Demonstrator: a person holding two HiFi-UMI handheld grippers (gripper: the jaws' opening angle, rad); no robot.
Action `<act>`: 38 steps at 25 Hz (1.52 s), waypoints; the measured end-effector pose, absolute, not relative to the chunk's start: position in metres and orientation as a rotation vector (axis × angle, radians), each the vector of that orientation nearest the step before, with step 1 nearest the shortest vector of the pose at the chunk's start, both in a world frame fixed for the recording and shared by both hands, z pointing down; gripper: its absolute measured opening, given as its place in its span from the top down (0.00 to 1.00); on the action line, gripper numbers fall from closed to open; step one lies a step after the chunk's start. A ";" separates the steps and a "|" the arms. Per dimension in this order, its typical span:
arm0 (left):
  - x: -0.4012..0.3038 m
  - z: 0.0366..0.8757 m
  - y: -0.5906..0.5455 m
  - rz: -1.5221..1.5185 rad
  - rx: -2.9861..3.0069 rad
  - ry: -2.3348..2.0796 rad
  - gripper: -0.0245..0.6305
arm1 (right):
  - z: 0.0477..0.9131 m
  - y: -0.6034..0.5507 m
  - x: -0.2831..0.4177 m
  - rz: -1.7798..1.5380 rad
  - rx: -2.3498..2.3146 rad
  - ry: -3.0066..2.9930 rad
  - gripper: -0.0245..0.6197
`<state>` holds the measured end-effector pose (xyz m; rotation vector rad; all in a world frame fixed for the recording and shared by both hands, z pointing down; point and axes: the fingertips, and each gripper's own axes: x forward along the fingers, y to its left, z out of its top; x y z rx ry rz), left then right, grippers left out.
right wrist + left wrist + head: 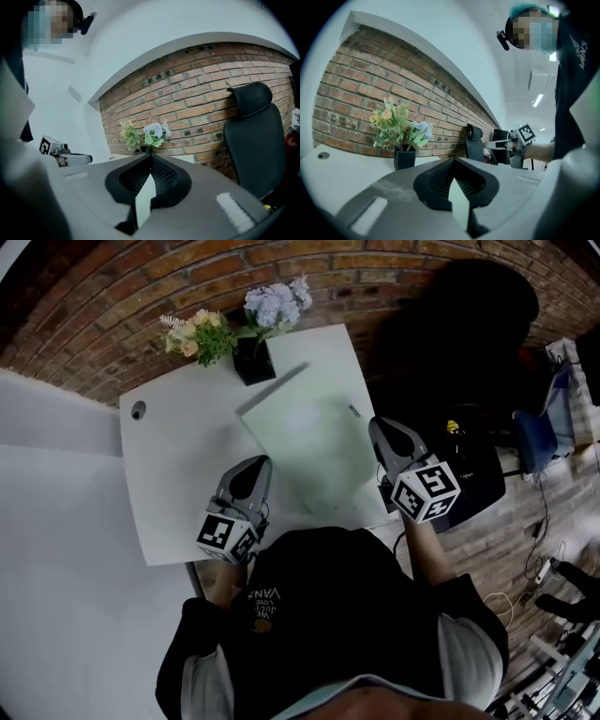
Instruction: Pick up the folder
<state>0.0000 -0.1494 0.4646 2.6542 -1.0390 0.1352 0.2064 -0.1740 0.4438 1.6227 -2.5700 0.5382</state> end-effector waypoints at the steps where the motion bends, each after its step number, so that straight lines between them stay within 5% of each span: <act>1: -0.001 0.467 -0.150 0.132 2.642 -1.061 0.96 | 0.446 -0.177 0.207 0.539 1.605 -2.574 0.96; 23: -0.005 0.521 -0.160 0.170 2.402 -1.254 0.96 | 0.508 -0.216 0.217 0.627 1.399 -2.540 0.96; 38: -0.007 0.558 -0.159 0.227 2.219 -1.218 0.77 | 0.550 -0.226 0.219 0.725 1.323 -2.425 0.65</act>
